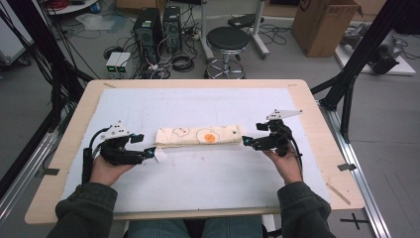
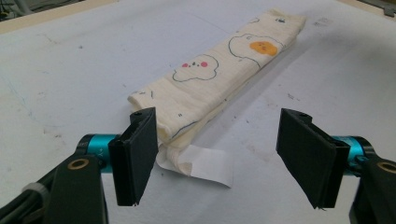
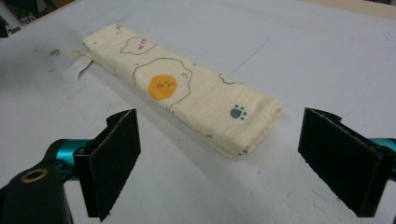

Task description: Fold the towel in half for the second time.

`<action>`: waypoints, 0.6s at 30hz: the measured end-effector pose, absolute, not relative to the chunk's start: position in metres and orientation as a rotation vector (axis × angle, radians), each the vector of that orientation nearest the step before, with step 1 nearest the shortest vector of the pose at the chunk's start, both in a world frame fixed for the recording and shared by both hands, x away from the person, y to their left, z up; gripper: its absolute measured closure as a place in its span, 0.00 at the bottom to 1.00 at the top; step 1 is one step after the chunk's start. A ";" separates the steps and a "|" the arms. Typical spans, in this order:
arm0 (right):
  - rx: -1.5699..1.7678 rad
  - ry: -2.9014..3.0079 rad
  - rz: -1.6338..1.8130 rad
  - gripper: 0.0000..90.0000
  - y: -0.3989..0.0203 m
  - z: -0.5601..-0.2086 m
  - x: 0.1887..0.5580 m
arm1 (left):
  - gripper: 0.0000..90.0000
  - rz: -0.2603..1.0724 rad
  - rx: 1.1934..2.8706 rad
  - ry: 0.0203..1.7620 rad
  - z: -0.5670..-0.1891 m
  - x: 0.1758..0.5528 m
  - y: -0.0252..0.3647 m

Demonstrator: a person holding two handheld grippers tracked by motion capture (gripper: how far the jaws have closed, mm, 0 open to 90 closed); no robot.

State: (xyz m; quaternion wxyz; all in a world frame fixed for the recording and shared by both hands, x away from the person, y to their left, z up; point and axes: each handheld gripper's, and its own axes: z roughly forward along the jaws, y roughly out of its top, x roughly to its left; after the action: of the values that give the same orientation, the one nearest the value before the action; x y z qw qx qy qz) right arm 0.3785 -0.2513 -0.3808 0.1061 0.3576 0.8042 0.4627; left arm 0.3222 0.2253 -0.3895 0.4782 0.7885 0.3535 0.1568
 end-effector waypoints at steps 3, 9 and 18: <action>1.060 2.372 1.355 0.14 -0.254 -0.384 0.375 | 0.33 0.381 1.925 0.866 -0.391 0.320 0.226; 1.062 2.358 1.369 0.14 -0.257 -0.388 0.368 | 0.33 0.378 1.928 0.852 -0.392 0.312 0.226; 1.051 2.363 1.365 0.14 -0.258 -0.390 0.358 | 0.32 0.386 1.924 0.857 -0.394 0.306 0.227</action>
State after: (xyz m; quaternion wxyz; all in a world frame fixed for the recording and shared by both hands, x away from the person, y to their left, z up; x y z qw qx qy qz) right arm 0.3584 -0.2584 -0.3903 0.1086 0.3572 0.8033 0.4640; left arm 0.3064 0.2273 -0.3941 0.4795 0.7885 0.3512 0.1581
